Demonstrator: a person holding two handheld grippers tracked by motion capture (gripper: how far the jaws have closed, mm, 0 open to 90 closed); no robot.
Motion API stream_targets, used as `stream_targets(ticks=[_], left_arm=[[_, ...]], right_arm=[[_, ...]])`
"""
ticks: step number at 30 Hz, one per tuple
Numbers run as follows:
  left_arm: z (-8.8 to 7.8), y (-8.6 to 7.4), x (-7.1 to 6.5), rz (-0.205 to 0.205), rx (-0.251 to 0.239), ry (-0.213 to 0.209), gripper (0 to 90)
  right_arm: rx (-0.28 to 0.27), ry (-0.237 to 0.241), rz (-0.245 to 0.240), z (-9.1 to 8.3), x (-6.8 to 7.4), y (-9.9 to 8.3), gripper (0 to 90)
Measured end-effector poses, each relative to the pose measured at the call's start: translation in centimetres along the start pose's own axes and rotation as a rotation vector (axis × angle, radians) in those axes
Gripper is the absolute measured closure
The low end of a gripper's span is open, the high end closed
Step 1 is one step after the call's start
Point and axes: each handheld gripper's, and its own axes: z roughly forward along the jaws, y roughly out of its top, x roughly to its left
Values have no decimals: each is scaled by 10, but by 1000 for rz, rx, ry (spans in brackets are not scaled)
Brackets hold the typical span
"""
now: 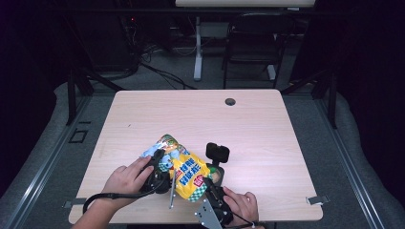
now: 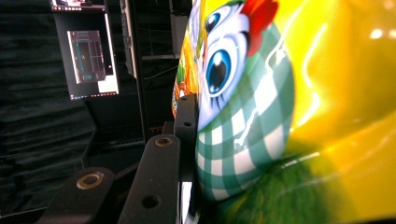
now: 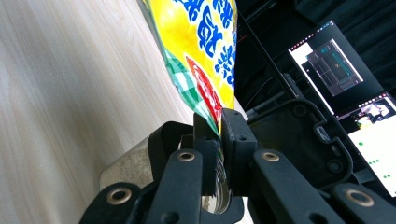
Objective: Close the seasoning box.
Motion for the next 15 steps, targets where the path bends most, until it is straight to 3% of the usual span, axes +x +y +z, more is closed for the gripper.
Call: stream_targets(ticks=[15], left_arm=[[1,-6,-10,-79,-13,-10,761]], right_arm=[[-7,-2,-5,-1,0,1,836]])
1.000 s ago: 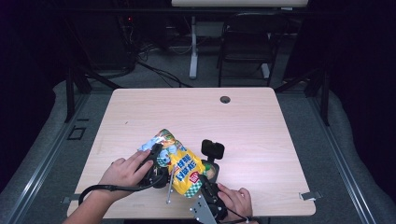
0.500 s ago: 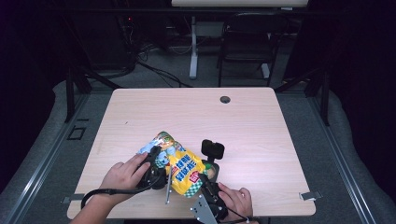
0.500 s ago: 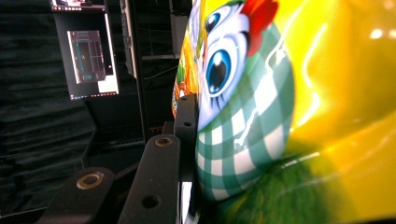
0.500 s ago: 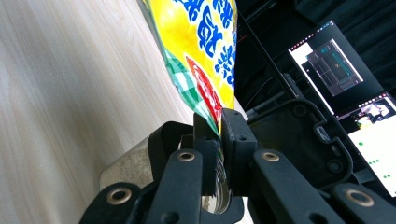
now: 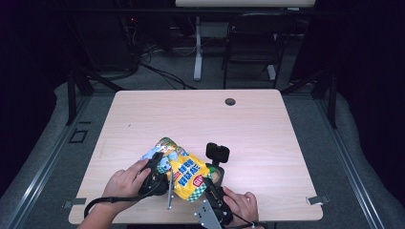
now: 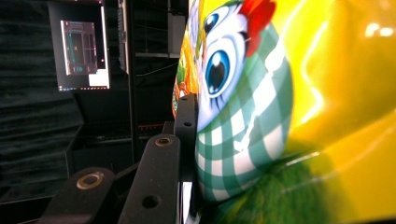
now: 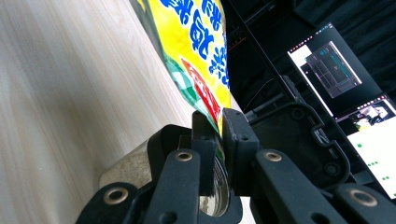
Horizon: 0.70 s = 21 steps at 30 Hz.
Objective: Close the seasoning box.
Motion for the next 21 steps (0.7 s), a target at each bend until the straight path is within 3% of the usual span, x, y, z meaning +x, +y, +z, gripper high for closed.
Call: stream_targets(ticks=[21], left_arm=[[2,-7,-11,-108,-16,-21,764]], right_arm=[[-8,-15,-18,0,-1,2,814]])
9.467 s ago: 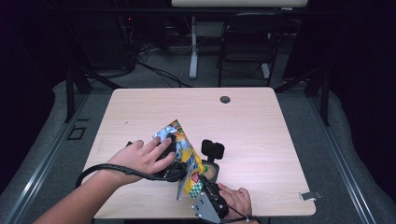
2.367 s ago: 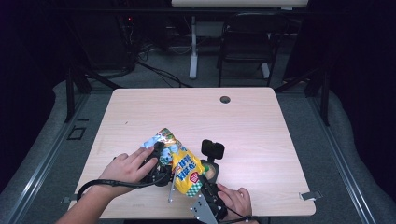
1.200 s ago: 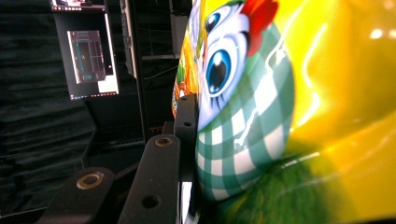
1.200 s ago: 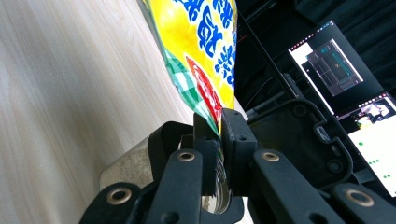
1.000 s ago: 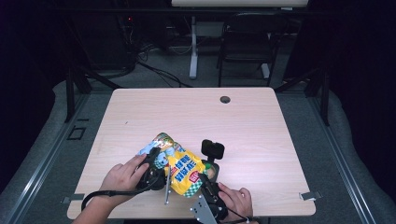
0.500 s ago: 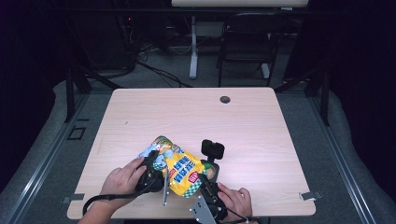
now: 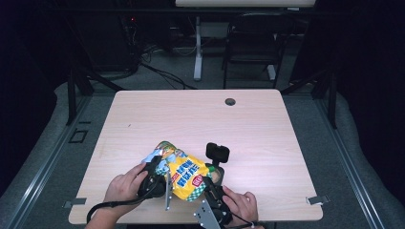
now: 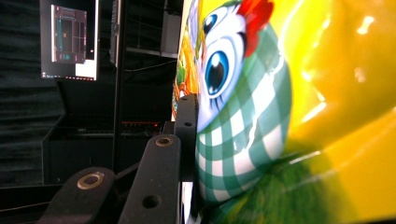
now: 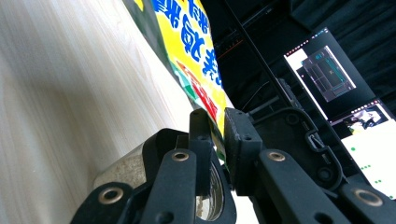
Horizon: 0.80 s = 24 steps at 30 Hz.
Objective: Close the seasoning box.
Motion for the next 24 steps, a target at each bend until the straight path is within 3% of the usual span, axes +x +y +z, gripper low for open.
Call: stream_targets(ticks=[14,24], left_arm=[[0,-6,-3,-78,-18,-38,781],[0,-8,-3,-97,-27,-57,798]], right_arm=[[-18,-17,4,-1,-2,2,782],[-29,-23,7,-1,-2,3,736]])
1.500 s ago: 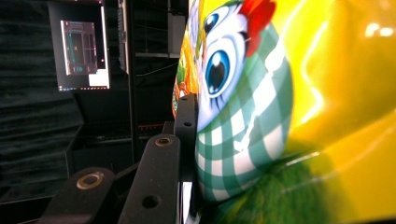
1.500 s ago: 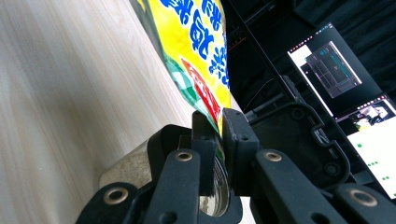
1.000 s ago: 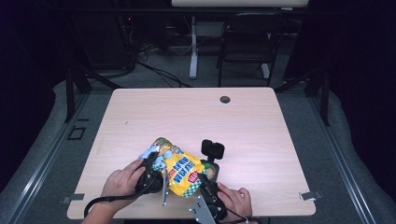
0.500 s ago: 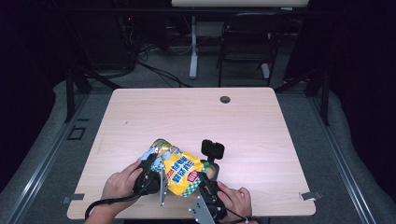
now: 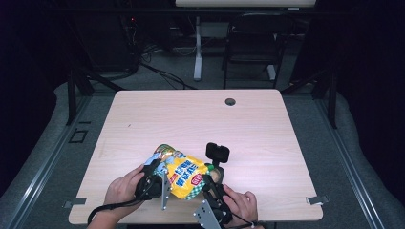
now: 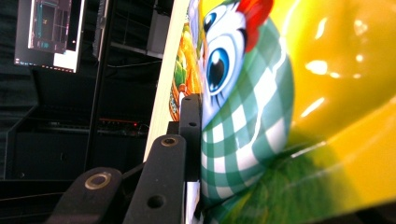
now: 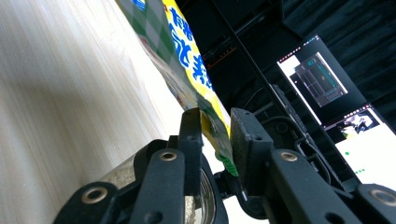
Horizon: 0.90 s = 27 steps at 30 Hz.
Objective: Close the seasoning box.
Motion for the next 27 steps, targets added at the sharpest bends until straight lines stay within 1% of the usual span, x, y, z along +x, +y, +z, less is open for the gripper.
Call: stream_targets(ticks=[2,3,7,12,16,17,19,20,21,24,27], left_arm=[[0,0,0,-2,3,-3,802],[0,0,1,0,3,0,806],[0,0,0,2,4,-3,817],[-1,0,1,-3,4,-8,825],[-1,-1,1,-1,8,-2,830],[0,-1,1,-6,5,-3,833],[-1,-2,-1,-33,16,-23,836],[-1,-2,-1,-35,15,-24,837],[0,-2,1,-16,3,-19,838],[0,-2,1,-20,2,-19,840],[0,-3,1,-21,5,-19,841]], right_arm=[[-1,-1,-3,0,0,0,729],[-10,0,3,0,0,0,720],[-7,-9,-11,0,-1,-1,681],[-17,-12,-15,1,-1,-2,648],[-18,-15,-19,1,-1,-2,626],[-20,-13,-19,1,-1,-2,624],[-23,-16,-17,1,-1,-2,622],[-21,-16,-17,1,-1,-2,621],[-21,-16,-18,1,-1,-2,620],[-20,-19,-24,1,-2,-3,613],[-21,-17,-19,1,-2,-4,608]])
